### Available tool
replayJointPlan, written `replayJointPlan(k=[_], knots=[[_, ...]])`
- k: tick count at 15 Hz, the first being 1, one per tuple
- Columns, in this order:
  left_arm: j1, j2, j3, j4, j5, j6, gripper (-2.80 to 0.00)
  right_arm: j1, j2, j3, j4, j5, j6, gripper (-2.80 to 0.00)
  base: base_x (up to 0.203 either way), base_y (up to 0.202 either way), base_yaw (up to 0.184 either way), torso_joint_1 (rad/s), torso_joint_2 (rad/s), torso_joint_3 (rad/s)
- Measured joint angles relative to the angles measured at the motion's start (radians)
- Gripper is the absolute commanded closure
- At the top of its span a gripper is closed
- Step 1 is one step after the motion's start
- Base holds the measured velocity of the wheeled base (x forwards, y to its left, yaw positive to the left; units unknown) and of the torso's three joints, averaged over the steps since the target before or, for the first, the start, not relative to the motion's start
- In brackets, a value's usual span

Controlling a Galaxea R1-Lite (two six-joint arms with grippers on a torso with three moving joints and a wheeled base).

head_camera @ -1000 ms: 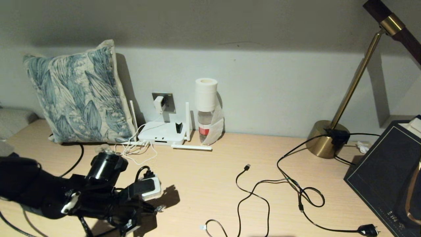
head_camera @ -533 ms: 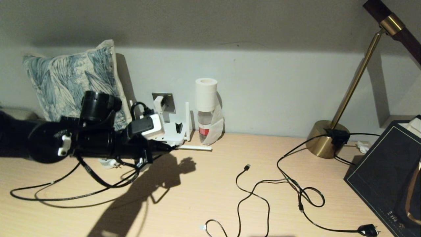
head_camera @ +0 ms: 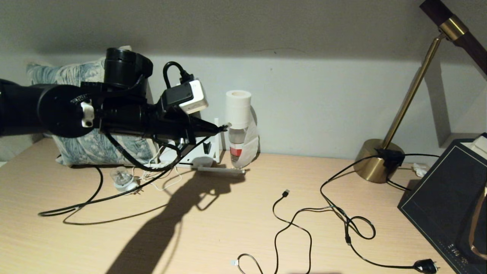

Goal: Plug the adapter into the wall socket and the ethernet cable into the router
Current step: Hand it to the other hand

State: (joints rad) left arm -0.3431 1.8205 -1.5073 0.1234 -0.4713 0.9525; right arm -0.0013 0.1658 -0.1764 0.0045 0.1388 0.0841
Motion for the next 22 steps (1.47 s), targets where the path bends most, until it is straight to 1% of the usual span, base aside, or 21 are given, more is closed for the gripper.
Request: replayJointPlan(k=[2, 3, 5, 6, 8, 9, 10, 12, 13, 14, 16, 17, 19, 22], knots=[[-0.024, 0.011, -0.014, -0.002, 0.000, 0.000, 0.00, 0.000, 0.187, -0.133, 0.025, 0.157, 0.105, 0.00, 0.000, 0.000, 0.000, 0.000, 0.00, 0.000], [-0.035, 0.013, -0.015, -0.004, 0.001, 0.000, 0.00, 0.002, 0.316, -0.201, 0.031, 0.250, 0.145, 0.00, 0.000, 0.000, 0.000, 0.000, 0.00, 0.000], [-0.053, 0.013, -0.003, -0.021, 0.014, 0.001, 0.00, 0.020, 0.563, -0.318, 0.030, 0.399, 0.177, 0.00, 0.000, 0.000, 0.000, 0.000, 0.00, 0.000], [-0.064, 0.012, 0.001, -0.031, 0.019, 0.001, 0.00, 0.044, 0.709, -0.390, 0.030, 0.470, 0.189, 0.00, 0.000, 0.000, 0.000, 0.000, 0.00, 0.000], [-0.087, 0.007, 0.016, -0.052, 0.021, 0.002, 0.00, 0.118, 0.960, -0.549, 0.024, 0.565, 0.212, 0.00, 0.000, 0.000, 0.000, 0.000, 0.00, 0.000], [-0.097, 0.005, 0.027, -0.059, 0.022, 0.002, 0.00, 0.179, 1.079, -0.645, 0.018, 0.592, 0.225, 0.00, 0.000, 0.000, 0.000, 0.000, 0.00, 0.000], [-0.105, 0.002, 0.037, -0.065, 0.022, 0.002, 0.00, 0.248, 1.170, -0.725, 0.015, 0.596, 0.240, 0.00, 0.000, 0.000, 0.000, 0.000, 0.00, 0.000], [-0.131, 0.001, 0.055, -0.093, 0.027, 0.002, 0.00, 0.367, 1.309, -0.858, -0.001, 0.571, 0.284, 0.00, 0.000, 0.000, 0.000, 0.000, 0.00, 0.000], [-0.150, 0.001, 0.061, -0.104, 0.045, 0.002, 0.00, 0.404, 1.361, -0.909, -0.014, 0.555, 0.298, 0.00, 0.000, 0.000, 0.000, 0.000, 0.00, 0.000], [-0.172, 0.001, 0.067, -0.104, 0.061, 0.002, 0.00, 0.425, 1.401, -0.946, -0.023, 0.537, 0.303, 0.00, 0.000, 0.000, 0.000, 0.000, 0.00, 0.000], [-0.209, 0.001, 0.072, -0.107, 0.072, 0.002, 0.00, 0.449, 1.464, -0.997, -0.026, 0.493, 0.302, 0.00, 0.000, 0.000, 0.000, 0.000, 0.00, 0.000], [-0.221, 0.000, 0.072, -0.107, 0.073, 0.002, 0.00, 0.454, 1.483, -1.014, -0.027, 0.476, 0.302, -2.80, 0.000, 0.000, 0.000, 0.000, 0.00, 0.000], [-0.238, -0.002, 0.071, -0.105, 0.084, 0.001, 0.00, 0.461, 1.505, -1.030, -0.036, 0.443, 0.298, -2.80, 0.000, 0.000, 0.000, 0.000, 0.00, 0.000], [-0.242, -0.010, 0.069, -0.096, 0.091, 0.002, 0.00, 0.472, 1.518, -1.036, -0.107, 0.411, 0.296, -2.80, 0.000, 0.000, 0.000, 0.000, 0.00, 0.000]])
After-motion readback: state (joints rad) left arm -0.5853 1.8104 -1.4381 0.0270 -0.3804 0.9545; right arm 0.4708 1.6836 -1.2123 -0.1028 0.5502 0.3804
